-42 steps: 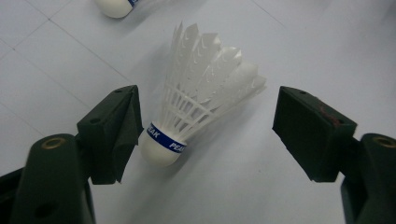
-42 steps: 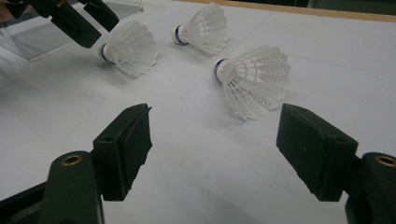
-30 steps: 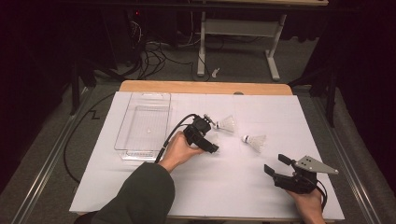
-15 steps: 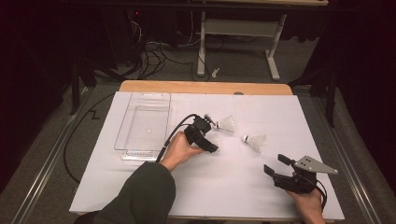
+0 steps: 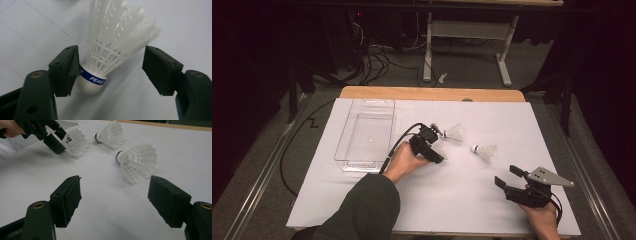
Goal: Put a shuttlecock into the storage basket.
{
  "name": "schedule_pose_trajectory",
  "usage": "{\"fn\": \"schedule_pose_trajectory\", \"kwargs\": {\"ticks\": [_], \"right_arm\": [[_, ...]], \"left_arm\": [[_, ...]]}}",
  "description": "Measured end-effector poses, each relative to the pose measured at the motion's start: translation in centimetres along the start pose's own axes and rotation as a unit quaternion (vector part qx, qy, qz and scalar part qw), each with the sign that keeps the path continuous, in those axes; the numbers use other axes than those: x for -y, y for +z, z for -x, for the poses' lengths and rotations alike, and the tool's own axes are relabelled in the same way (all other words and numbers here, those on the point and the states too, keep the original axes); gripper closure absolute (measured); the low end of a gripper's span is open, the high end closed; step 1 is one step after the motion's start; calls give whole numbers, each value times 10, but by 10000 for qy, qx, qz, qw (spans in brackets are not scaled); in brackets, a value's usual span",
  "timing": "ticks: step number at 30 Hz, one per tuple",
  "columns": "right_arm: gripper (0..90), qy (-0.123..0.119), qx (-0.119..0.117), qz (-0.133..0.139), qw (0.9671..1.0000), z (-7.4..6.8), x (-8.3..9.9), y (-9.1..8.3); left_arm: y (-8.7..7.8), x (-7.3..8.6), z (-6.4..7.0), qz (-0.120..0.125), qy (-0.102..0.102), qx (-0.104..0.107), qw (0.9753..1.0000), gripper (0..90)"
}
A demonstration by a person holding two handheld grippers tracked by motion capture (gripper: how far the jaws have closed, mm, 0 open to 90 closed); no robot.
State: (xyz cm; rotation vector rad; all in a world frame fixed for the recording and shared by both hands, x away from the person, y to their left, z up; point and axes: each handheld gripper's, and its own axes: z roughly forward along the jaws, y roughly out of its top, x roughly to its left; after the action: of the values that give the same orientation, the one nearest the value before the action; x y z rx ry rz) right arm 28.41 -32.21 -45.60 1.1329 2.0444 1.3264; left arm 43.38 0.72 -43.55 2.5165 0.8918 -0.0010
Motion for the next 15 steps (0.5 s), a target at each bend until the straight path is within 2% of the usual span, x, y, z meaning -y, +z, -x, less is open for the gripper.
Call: {"fn": "schedule_pose_trajectory", "kwargs": {"ticks": [15], "right_arm": [[271, -1, -1, -3, 10000, 0, 0, 0]], "left_arm": [[2, 1, -3, -83, -41, -78, 9999, 410]]}}
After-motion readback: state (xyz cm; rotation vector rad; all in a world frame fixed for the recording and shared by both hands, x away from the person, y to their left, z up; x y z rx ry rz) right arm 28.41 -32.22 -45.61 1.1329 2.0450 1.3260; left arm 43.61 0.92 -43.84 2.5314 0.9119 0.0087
